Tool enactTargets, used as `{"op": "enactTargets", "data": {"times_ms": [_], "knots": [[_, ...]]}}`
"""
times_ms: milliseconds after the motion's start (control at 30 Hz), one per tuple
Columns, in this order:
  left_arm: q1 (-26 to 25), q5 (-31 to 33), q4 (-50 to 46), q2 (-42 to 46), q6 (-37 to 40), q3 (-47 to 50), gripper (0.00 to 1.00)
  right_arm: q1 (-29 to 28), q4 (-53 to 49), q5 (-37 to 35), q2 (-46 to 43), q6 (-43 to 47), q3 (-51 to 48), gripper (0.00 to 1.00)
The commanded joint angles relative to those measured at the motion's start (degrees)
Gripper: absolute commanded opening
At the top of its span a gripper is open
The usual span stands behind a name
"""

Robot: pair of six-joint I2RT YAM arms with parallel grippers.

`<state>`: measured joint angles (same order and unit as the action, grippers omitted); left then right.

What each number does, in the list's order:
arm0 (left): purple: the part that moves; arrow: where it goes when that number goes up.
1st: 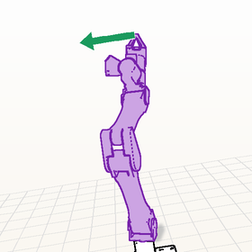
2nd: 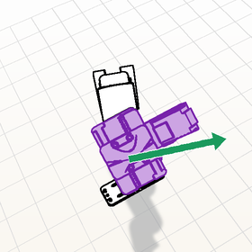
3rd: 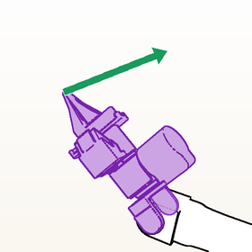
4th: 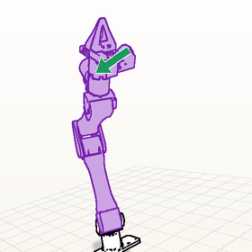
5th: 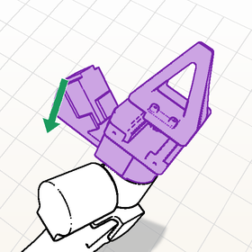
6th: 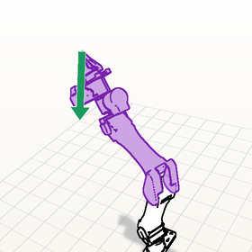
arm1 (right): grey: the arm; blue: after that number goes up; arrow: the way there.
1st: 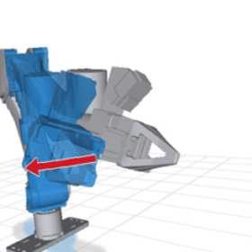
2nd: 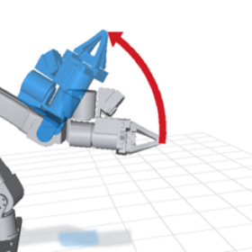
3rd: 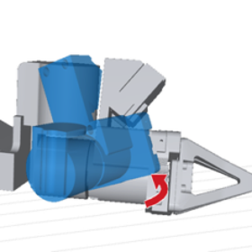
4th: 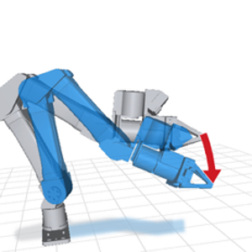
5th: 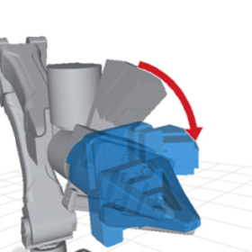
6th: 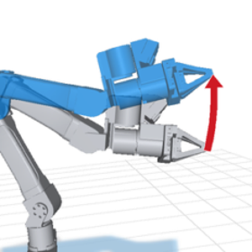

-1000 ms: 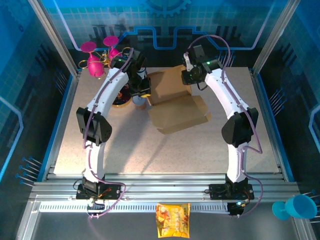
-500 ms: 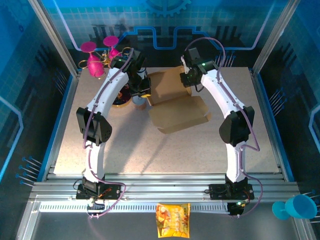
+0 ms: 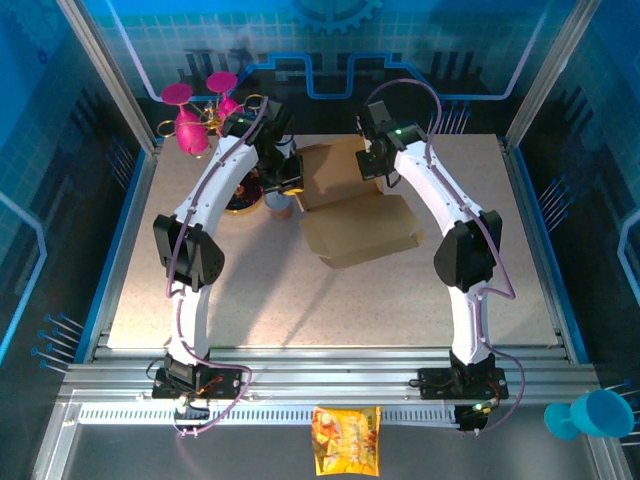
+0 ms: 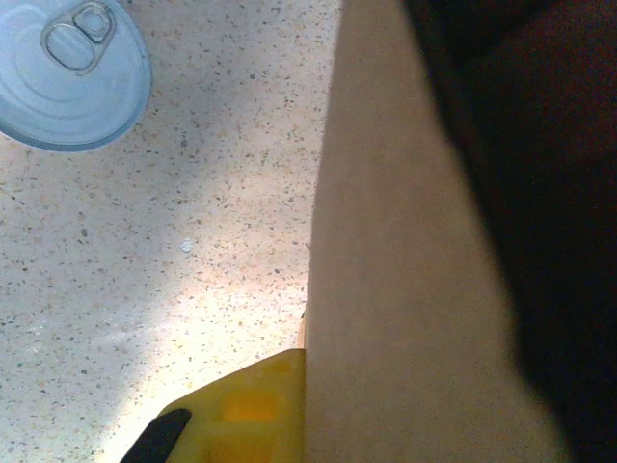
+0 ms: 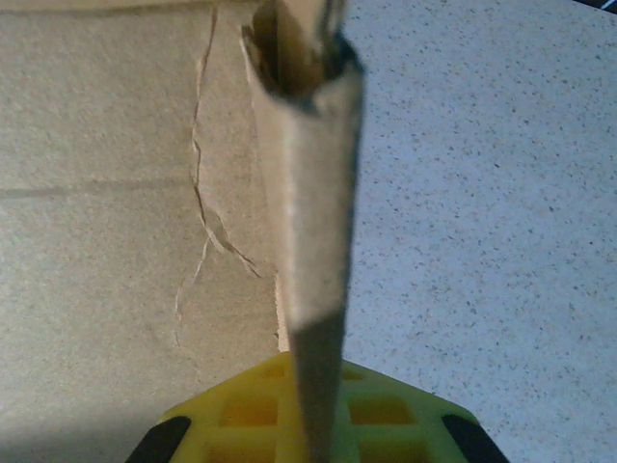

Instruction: Fold the paper box

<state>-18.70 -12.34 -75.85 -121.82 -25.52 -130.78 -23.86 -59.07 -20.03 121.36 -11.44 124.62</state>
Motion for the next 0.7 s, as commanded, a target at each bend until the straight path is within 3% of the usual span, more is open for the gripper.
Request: {"op": "enactTargets", "data": {"times_ms": [0,467,667], "knots": [[0.7,0.3,-1.6,0.6,-0.2,-0.7,0.0,-0.2,-7.4,-11.2,-0.5,-2.0,2.2,0.0],[0.4,7.0,-3.3,0.4,-0.6,0.0,0.0,-2.8,-20.6,-24.3,3.9,-9.4,10.4,0.0],[0.4,4.6,-3.6,0.2,-0.1,-0.3,0.0,-1.6,-10.7,-8.5,-2.1,-4.8,5.8,0.0]]}}
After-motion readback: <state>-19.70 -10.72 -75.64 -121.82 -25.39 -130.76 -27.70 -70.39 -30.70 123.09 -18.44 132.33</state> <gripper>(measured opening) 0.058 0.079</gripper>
